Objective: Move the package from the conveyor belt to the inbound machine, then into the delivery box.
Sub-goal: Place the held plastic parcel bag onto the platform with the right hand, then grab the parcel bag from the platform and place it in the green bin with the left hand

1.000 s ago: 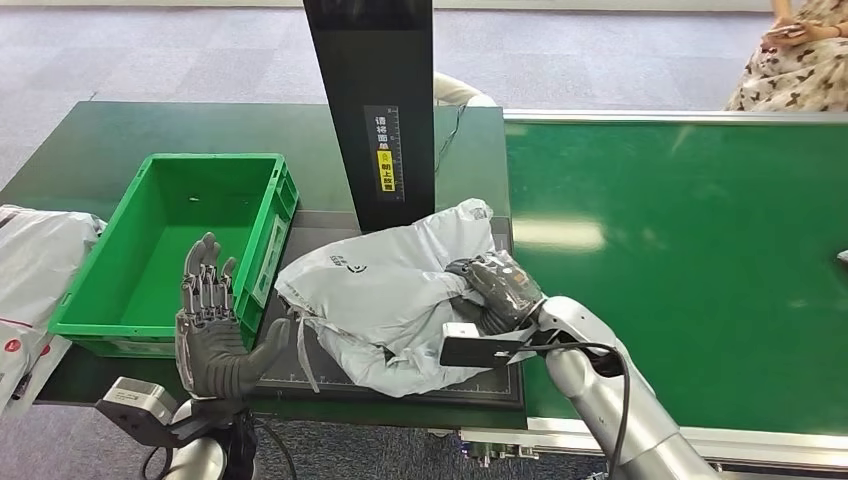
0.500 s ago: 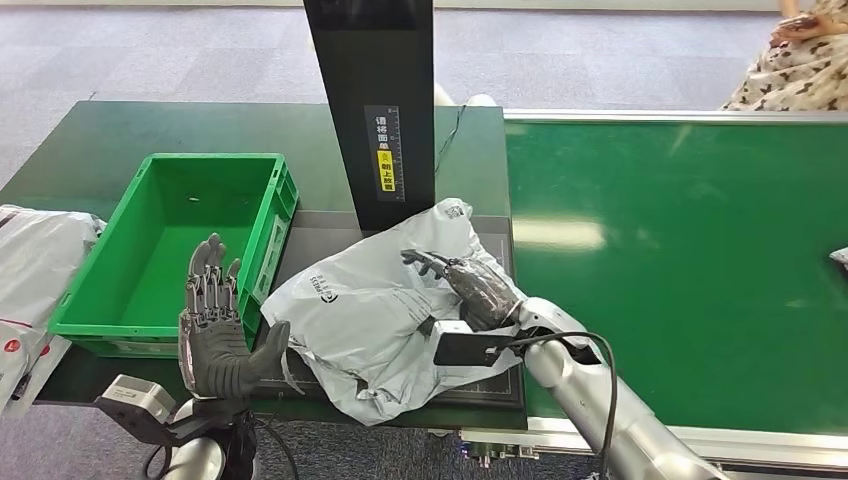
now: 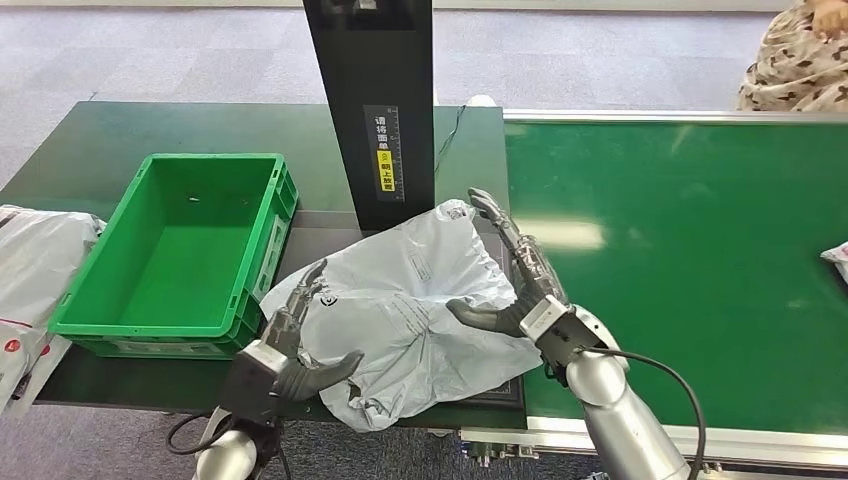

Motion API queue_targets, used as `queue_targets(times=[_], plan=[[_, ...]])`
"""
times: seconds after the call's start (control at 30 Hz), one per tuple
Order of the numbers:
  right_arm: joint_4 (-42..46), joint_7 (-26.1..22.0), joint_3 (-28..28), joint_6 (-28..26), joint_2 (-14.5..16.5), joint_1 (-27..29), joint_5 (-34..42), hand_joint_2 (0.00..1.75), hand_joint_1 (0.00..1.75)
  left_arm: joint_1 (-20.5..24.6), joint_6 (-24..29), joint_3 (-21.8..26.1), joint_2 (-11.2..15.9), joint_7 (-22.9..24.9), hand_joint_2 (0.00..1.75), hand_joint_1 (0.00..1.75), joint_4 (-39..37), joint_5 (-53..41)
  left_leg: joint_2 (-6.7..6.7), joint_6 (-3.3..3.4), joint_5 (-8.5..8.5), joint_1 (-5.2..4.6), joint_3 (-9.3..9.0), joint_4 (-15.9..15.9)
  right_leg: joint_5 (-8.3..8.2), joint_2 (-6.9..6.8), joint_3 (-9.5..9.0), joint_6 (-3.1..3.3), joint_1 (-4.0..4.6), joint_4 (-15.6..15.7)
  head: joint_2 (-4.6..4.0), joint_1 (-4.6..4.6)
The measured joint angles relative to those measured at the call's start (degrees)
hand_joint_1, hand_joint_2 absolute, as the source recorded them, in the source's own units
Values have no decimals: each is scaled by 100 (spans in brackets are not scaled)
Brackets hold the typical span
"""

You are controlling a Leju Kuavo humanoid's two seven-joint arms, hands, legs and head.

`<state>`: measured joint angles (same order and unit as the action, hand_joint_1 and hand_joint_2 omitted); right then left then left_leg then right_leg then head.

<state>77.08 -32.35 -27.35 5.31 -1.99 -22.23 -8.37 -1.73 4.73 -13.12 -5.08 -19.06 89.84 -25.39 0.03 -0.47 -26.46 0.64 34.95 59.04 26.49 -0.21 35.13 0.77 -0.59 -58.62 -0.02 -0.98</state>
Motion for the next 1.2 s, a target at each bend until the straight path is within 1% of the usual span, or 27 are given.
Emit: queue_targets(times=[0.07, 0.17, 0.27, 0.3, 0.4, 0.43, 0.63, 0.77, 0.87, 0.93, 0.97, 1.03, 1.13, 1.2], plan=[[162, -28, 205, 64, 2, 167, 106, 175, 0, 171, 55, -137, 49, 295, 175, 0, -212, -718, 0, 0, 0, 0, 0, 0, 0, 0, 0, 0, 0, -1, 0, 1], [393, 10, 470, 236, 35, 391, 215, 175, 0, 450, 140, -346, 87, 871, 175, 0, -495, -1801, 0, 0, 0, 0, 1, 0, 0, 0, 0, 0, 0, -1, 0, 1], [548, 128, 732, 419, 142, 561, 273, 175, 0, 758, 105, -485, 93, 1377, 175, 0, -793, -2588, -1, 0, 0, 0, 1, 0, 0, 0, 0, 0, 0, -1, 0, 1], [573, 160, 818, 457, 188, 609, 296, 175, 0, 862, 74, -517, 93, 1501, 175, 36, -899, -2786, -1, 0, 0, 0, 1, 0, 0, -1, 0, 0, 0, -1, 0, 1], [600, 216, 1049, 507, 310, 755, 338, 175, 0, 1110, -24, -582, 93, 1688, 175, 166, -1181, -3165, 0, 0, 0, 1, 1, 0, 0, 1, 0, 0, 0, -2, 0, 1], [606, 229, 1114, 509, 342, 805, 338, 175, 0, 1165, -42, -601, 94, 1692, 175, 175, -1251, -3221, 1, 0, 0, 1, 1, 0, 0, 1, 0, 0, 0, -2, 0, 1], [667, 323, 1458, 511, 484, 1065, 309, 175, 0, 1359, -64, -655, 95, 1591, 175, 175, -1540, -3368, 0, 0, 0, 0, 1, 0, 0, 1, 0, 0, 0, -2, 1, 1], [749, 350, 1621, 526, 544, 1202, 303, 175, 0, 1453, -68, -655, 95, 1610, 175, 175, -1711, -3424, 0, 0, 0, 0, 1, 0, 0, 1, -1, 0, 0, -2, 0, 0], [809, 357, 1712, 538, 581, 1268, 299, 175, 0, 1507, 2, -654, 93, 1668, 175, 175, -1810, -3493, 1, 0, 0, 0, 1, 0, 0, 1, -2, 0, 0, -2, 0, 1], [847, 362, 1766, 545, 600, 1305, 300, 175, 0, 1522, 112, -646, 93, 1602, 175, 175, -1836, -3463, 1, 0, 0, 0, 0, 0, 0, 1, -2, 0, 0, -2, 0, 1], [864, 366, 1793, 548, 610, 1326, 302, 175, 0, 1522, 186, -637, 93, 1505, 175, 175, -1840, -3383, 1, 0, 0, 0, 0, 0, 0, 1, -2, 0, 0, -3, 0, 1], [900, 369, 1848, 548, 627, 1373, 320, 175, 0, 1495, 430, -602, 92, 1069, 175, 175, -1822, -3022, 1, 0, 0, 1, 1, 0, 0, 1, -1, 1, 0, -4, 0, 1], [957, 352, 1926, 540, 642, 1451, 395, 175, 0, 1349, 1047, -518, 85, 19, 175, 175, -1571, -2162, 1, -1, -1, 1, 3, 0, 1, 2, 0, 0, 0, -4, 0, 1], [981, 336, 1970, 518, 650, 1487, 490, 175, 0, 1227, 1499, -474, 84, -532, 175, 175, -1238, -1777, 1, -1, -2, 1, 4, -1, 3, 2, 0, 0, 0, -4, 0, 1]])
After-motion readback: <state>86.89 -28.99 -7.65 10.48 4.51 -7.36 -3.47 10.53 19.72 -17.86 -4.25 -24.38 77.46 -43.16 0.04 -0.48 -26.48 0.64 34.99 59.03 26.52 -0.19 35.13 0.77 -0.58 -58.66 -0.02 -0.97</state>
